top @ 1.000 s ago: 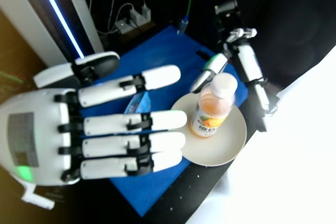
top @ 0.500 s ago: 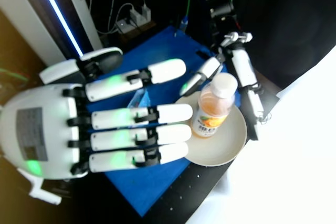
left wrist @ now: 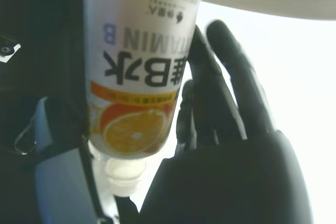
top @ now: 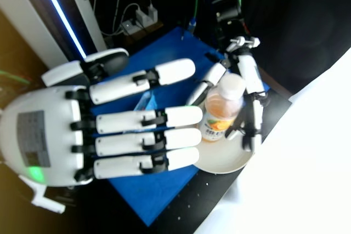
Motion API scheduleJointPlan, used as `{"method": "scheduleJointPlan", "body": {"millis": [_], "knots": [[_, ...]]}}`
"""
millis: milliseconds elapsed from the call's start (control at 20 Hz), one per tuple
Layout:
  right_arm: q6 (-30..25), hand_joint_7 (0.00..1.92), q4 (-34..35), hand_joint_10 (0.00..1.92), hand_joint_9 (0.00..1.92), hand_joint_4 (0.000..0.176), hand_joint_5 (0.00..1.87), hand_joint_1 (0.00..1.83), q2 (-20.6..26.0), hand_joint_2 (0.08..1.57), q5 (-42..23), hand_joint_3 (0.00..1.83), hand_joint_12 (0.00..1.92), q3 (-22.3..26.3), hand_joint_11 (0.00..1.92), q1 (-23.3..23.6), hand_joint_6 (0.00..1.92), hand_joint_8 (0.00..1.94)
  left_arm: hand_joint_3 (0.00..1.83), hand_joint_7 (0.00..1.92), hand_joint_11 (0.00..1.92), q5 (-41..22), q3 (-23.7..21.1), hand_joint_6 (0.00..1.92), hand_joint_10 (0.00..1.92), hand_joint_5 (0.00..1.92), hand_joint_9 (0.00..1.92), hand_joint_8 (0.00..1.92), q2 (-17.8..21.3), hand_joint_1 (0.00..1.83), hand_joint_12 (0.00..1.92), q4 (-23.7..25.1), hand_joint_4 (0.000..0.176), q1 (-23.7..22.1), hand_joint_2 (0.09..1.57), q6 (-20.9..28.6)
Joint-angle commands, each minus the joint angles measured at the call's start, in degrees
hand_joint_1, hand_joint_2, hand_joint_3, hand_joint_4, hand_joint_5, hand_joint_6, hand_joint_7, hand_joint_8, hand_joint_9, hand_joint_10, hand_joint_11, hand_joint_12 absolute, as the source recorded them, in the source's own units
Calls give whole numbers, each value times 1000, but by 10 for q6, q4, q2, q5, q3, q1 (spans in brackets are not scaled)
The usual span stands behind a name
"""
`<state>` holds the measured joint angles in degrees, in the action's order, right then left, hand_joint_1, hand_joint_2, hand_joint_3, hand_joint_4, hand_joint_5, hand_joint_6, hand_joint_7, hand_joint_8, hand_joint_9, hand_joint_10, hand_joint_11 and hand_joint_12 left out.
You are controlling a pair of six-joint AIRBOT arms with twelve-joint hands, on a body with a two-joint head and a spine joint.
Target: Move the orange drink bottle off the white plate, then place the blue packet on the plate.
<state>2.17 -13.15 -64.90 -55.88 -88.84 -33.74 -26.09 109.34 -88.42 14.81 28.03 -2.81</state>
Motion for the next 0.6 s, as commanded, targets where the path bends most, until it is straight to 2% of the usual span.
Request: {"method": "scheduleJointPlan", "body": {"millis": [0,50,100,150,200,250,300,350,400,450,500,550], "knots": [[-6,78,27,1,66,176,0,444,-2,935,-61,0,445,-2,0,9,0,0,1,993,530,-72,4,938,43,973,1062,994,-2,1204,1050,-13,41,-7,1115,13],[-6,78,27,1,66,176,0,444,-2,935,-61,0,445,-2,0,9,0,0,1,993,530,-75,5,938,43,973,1062,994,-2,1204,1050,-12,41,-7,1115,15],[-6,76,27,2,60,176,0,442,-3,926,-61,0,416,-2,0,9,0,0,2,933,484,-81,7,970,21,976,1035,1073,-1,1198,1059,-11,44,-8,1130,21],[-6,80,27,5,73,176,0,450,-4,919,-61,0,467,-2,0,9,0,1,1,858,310,-88,7,951,3,1008,916,1159,0,1201,1145,-8,5,-8,1141,27],[-6,92,27,5,82,176,0,448,-4,917,-61,0,499,-2,0,9,0,2,0,822,264,-93,7,907,1,1039,868,1205,2,1210,1188,-7,0,-9,1142,30],[-6,97,27,6,87,176,0,446,-4,916,-61,0,507,-3,0,9,0,3,1,916,393,-100,7,965,26,975,956,1109,5,1202,1121,-5,24,-11,1133,36],[-6,96,27,5,94,176,0,440,-4,925,-61,1,524,-3,0,9,0,2,0,1037,528,-109,7,952,39,955,1052,960,8,1217,1061,-3,6,-12,1112,44],[-6,93,27,3,84,176,0,444,-5,937,-61,2,490,-3,0,9,0,0,0,998,566,-125,7,962,18,979,1033,369,12,1073,1076,0,93,-13,1113,57],[-6,104,27,4,91,176,0,444,-6,930,-61,0,458,-3,0,9,0,2,1,979,646,-138,3,810,78,1043,1148,926,18,1188,1291,2,34,-14,1105,66],[-6,123,27,0,85,176,0,440,-6,924,-61,0,411,-3,0,9,0,5,1,988,361,-149,-2,782,48,1039,1018,1050,23,1216,1278,4,3,-15,1105,69],[-6,130,27,1,78,176,0,434,-7,916,-61,0,384,-3,0,9,0,3,2,1024,257,-164,-17,850,31,984,976,1034,38,1224,1210,7,0,-15,1108,70],[-6,138,27,4,85,176,0,431,-8,913,-61,0,379,-3,0,9,0,5,3,1032,297,-171,-26,1004,25,898,983,1006,48,1218,1090,10,0,-15,1126,71]]}}
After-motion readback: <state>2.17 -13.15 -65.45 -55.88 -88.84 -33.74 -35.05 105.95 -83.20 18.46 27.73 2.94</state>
